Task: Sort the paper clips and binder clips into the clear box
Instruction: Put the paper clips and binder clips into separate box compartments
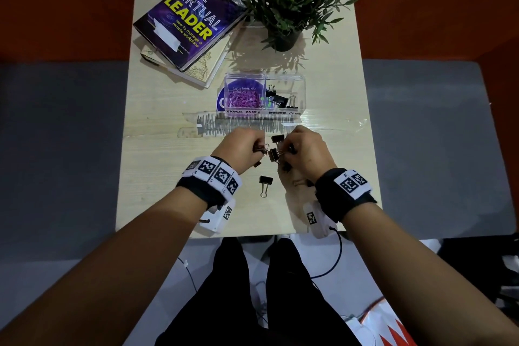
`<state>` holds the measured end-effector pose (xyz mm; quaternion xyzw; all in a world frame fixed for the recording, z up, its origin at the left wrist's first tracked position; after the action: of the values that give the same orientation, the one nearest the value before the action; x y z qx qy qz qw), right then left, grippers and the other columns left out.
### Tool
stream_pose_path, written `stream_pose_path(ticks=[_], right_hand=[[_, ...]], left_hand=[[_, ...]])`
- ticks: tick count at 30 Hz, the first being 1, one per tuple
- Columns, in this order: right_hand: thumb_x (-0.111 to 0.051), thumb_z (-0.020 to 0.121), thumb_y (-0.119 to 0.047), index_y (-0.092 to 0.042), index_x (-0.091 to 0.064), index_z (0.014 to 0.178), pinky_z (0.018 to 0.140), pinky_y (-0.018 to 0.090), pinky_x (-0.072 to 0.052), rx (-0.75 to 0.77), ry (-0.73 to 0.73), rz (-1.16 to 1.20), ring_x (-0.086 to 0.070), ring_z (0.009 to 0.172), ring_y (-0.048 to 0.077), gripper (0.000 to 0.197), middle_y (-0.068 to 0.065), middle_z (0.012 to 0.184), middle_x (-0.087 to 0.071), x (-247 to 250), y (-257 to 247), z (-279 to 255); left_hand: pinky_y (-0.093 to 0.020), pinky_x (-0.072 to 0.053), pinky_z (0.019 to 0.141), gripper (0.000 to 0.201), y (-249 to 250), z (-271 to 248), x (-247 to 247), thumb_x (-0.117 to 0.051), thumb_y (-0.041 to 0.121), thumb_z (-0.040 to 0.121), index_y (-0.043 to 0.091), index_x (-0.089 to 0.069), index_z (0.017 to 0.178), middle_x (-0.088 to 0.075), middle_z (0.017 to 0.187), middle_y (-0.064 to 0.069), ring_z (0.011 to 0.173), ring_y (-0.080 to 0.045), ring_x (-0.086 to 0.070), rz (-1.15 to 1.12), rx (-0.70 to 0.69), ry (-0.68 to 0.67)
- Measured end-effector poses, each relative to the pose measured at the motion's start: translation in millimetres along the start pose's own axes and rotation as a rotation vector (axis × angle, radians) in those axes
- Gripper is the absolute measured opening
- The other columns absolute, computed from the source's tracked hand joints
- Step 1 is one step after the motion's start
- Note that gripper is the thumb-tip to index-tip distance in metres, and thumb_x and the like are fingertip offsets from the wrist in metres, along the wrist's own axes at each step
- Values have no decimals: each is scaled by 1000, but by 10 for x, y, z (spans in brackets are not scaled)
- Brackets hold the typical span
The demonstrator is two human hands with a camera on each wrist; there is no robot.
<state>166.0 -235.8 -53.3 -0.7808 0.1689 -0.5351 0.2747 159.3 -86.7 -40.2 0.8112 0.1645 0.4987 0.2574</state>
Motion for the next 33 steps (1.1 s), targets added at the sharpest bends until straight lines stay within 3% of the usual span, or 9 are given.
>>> stream_pose_path(ticks=[3,6,10,13,16,20,23,28,33], right_hand=[[-73,72,-3,-10,-72,76,69,33,-50,-46,72,95,-62,78,26,8,7,87,-62,139,20,19],[-75,73,-2,-14,-69,76,65,33,-56,-62,195,269,-64,66,23,13,6,90,-63,425,-92,61],[-73,77,-6,-12,-69,80,57,15,-53,32,371,301,-62,60,3,8,0,91,-59,865,-381,341],[-72,73,-11,-12,-72,80,70,31,-55,18,417,195,-61,73,18,7,1,89,-59,922,-464,647],[-72,75,-13,-11,-74,85,80,33,-53,-41,287,85,-65,85,24,10,8,96,-70,771,-413,790],[-70,79,-9,-13,-74,84,78,43,-58,-87,280,185,-70,75,27,7,7,91,-73,770,-213,636],[-64,81,-2,-14,-73,84,71,41,-60,-97,284,190,-69,66,23,14,6,88,-71,762,-55,348],[-68,78,-10,-15,-70,93,70,36,-54,-14,-116,-82,-61,78,24,16,6,98,-62,369,144,-232],[-60,83,-15,-21,-59,90,55,36,-47,142,-195,-232,-50,80,24,9,-5,94,-54,42,240,-616]], left_hand=[[-31,-57,70,6,17,-6,166,-69,9,82,9,-63,83,-70,84,-6,77,-19,-66,-170,49,80],[-25,-57,74,10,92,64,395,-72,14,81,11,-65,88,-69,91,0,81,-13,-66,-308,86,197],[-25,-51,70,14,228,301,714,-75,17,79,10,-63,83,-67,84,-3,74,-14,-59,-288,87,373],[-26,-50,66,13,243,462,815,-74,17,79,10,-63,81,-65,81,-4,71,-17,-59,-275,144,464],[-28,-50,64,11,306,568,816,-72,15,79,10,-63,78,-65,80,-5,70,-19,-59,-236,157,490],[-29,-51,67,6,441,690,689,-69,10,80,8,-66,86,-65,84,-5,75,-20,-60,-131,121,387],[-28,-52,78,18,523,729,566,-71,13,81,11,-67,99,-69,102,-6,87,-19,-64,-87,69,245],[-32,-49,96,31,564,257,552,-68,19,85,15,-64,115,-64,122,-4,108,-20,-61,27,-88,252],[-31,-49,91,32,129,-251,1,-70,14,83,20,-63,114,-59,118,4,104,-15,-55,151,-115,-162]])
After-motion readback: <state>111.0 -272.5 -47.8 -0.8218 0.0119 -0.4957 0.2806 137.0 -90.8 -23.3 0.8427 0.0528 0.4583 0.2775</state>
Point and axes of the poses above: each hand's wrist, its own z-axis towards the middle knuckle, its own x-axis out of the back of the hand, y = z × x, the point moved 5 cm from there along z, towards the middle knuckle
